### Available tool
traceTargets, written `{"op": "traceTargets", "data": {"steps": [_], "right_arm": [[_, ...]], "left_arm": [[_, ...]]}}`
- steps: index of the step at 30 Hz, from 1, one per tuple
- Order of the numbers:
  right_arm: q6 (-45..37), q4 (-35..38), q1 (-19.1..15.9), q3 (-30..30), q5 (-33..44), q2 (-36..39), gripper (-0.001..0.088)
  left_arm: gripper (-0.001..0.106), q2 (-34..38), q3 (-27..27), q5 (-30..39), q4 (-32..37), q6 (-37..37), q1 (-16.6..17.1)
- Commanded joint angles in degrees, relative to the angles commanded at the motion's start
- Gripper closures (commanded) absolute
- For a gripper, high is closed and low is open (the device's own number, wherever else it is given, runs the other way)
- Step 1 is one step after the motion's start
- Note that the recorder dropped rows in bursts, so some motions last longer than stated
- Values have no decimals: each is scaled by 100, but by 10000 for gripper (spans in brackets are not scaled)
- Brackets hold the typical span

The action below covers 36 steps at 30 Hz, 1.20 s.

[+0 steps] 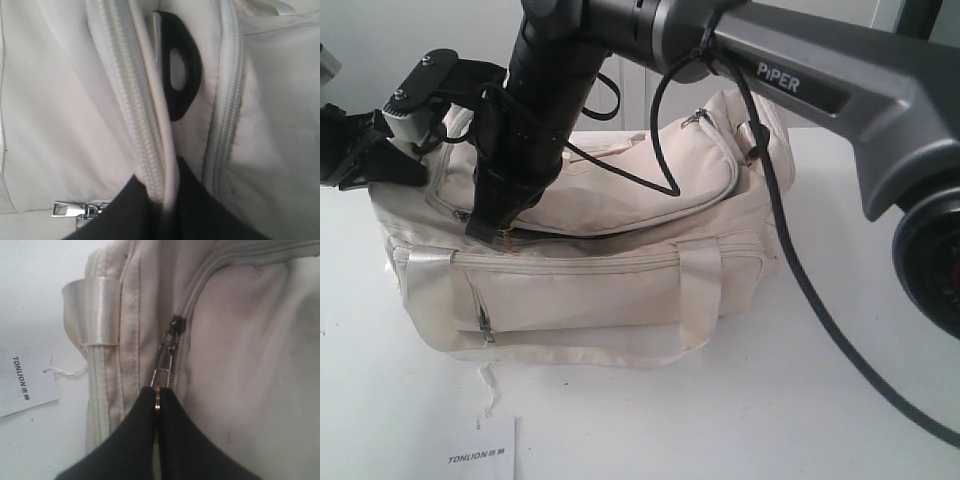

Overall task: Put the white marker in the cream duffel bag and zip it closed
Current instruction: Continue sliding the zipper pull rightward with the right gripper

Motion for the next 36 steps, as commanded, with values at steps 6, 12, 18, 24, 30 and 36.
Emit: {"op": "traceTargets", "data": {"steps": [6,12,18,24,30,36], "right_arm": [[109,7,0,0,0,-86,868],[148,-80,0,0,0,-86,868],[250,-90,0,0,0,-86,868],[247,-127,0,264,0,-200,868],[258,-194,0,264,0,-238,868],[258,-376,0,294,0,-341,868]], "left_arm": [[1046,0,0,-25,0,0,0],[1046,0,0,-42,0,0,0],[1046,0,0,-42,0,0,0],[1046,0,0,-39,0,0,0],[1046,0,0,-93,10,9,0],[1046,0,0,-129,10,88,0]]}}
